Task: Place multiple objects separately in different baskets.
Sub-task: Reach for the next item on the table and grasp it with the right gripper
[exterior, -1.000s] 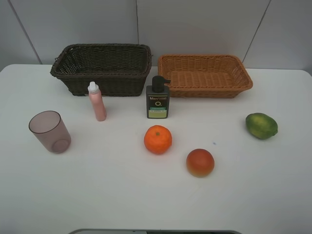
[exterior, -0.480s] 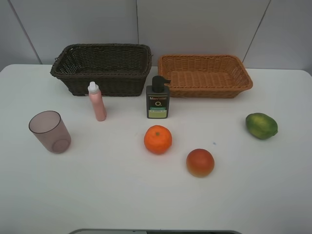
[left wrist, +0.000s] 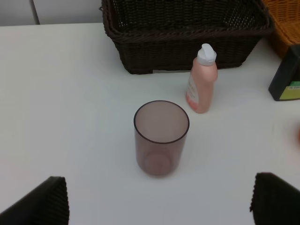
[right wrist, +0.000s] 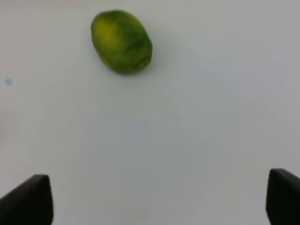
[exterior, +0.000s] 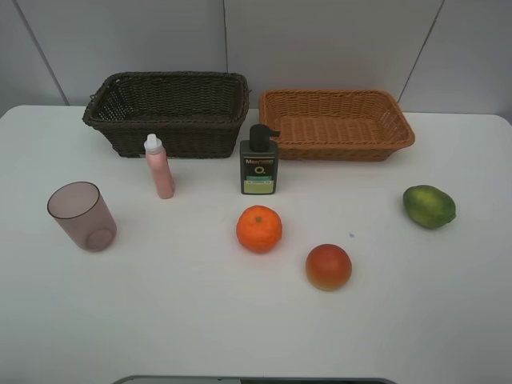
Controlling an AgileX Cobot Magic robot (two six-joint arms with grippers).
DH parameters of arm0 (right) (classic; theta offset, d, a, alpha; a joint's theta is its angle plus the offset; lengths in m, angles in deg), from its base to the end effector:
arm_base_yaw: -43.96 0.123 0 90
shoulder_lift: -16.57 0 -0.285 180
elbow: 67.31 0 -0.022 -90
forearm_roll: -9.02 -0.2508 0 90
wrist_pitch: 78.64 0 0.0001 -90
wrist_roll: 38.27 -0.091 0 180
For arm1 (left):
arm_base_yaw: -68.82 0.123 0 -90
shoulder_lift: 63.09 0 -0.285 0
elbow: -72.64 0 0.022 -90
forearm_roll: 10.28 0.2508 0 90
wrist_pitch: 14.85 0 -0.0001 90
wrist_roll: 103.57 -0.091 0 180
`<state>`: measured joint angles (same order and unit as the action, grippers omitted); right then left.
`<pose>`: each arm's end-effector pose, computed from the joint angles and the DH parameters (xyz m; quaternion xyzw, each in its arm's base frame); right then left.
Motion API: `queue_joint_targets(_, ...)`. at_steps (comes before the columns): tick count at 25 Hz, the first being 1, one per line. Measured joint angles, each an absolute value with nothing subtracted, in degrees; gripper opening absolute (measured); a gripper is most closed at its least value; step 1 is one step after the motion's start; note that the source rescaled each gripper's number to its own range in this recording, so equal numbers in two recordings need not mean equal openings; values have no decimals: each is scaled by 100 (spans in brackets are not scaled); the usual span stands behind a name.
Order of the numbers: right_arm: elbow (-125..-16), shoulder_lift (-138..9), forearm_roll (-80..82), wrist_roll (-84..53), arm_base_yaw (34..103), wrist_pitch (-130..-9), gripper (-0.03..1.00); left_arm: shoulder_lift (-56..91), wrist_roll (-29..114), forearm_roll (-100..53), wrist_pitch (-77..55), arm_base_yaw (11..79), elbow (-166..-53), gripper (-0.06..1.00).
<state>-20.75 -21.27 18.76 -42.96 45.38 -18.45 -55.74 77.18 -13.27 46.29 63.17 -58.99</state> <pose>0.0752 -0.0115 0.2711 0.0093 0.9493 -0.0667 0.3070 -0.0071 -0.0035 0.2778 0.0376 0.8509 -0.0552 0.5211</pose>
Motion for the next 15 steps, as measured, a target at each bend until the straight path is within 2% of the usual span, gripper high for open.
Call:
queue_joint_targets(7, -2849, -4289, 1798, -4296, 4538, -2224, 92, -5574, 7718, -1327, 4629, 6317, -5899, 100)
queue_joint_targets(15, -3505, -5505, 2237, -4291, 4538, -2316, 92, -5574, 7718, -1327, 4629, 6317, -5899, 100)
